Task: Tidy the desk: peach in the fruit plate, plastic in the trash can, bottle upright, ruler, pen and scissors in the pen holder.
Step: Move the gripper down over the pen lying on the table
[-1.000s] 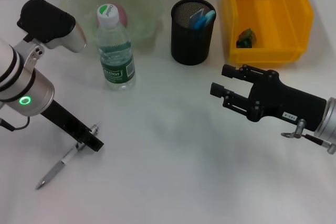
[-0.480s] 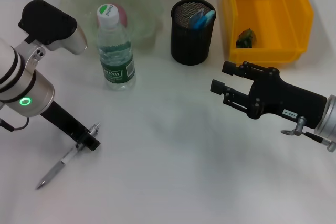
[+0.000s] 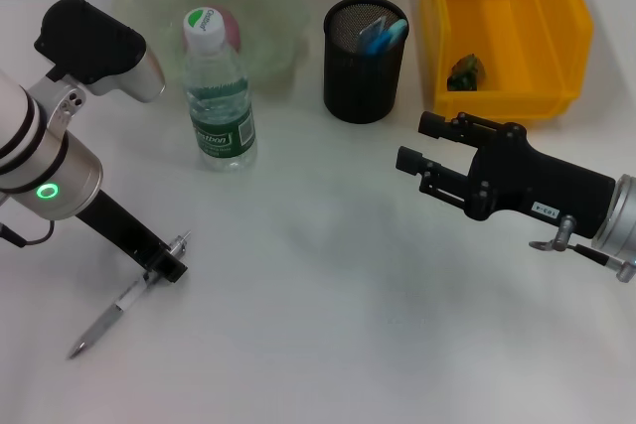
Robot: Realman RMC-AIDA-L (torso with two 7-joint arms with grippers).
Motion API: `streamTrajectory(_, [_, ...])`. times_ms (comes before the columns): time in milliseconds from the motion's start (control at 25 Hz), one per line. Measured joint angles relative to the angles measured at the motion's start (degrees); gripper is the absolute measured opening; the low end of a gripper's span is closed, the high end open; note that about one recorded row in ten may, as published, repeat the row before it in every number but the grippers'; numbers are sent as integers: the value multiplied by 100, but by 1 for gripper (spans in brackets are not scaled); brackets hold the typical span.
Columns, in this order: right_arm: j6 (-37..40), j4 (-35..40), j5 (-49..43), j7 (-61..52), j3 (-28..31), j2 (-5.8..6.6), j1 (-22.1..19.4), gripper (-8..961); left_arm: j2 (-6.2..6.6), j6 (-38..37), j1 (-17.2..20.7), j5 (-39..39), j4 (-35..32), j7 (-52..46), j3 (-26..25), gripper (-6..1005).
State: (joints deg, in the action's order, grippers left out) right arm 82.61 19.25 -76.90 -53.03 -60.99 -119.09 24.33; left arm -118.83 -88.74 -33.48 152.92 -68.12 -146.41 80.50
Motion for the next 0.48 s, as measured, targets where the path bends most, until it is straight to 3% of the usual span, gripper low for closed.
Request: streamTrajectory(480, [-70, 0, 0, -64, 0, -7, 60, 563, 0, -17, -9, -3, 7, 16, 21, 536])
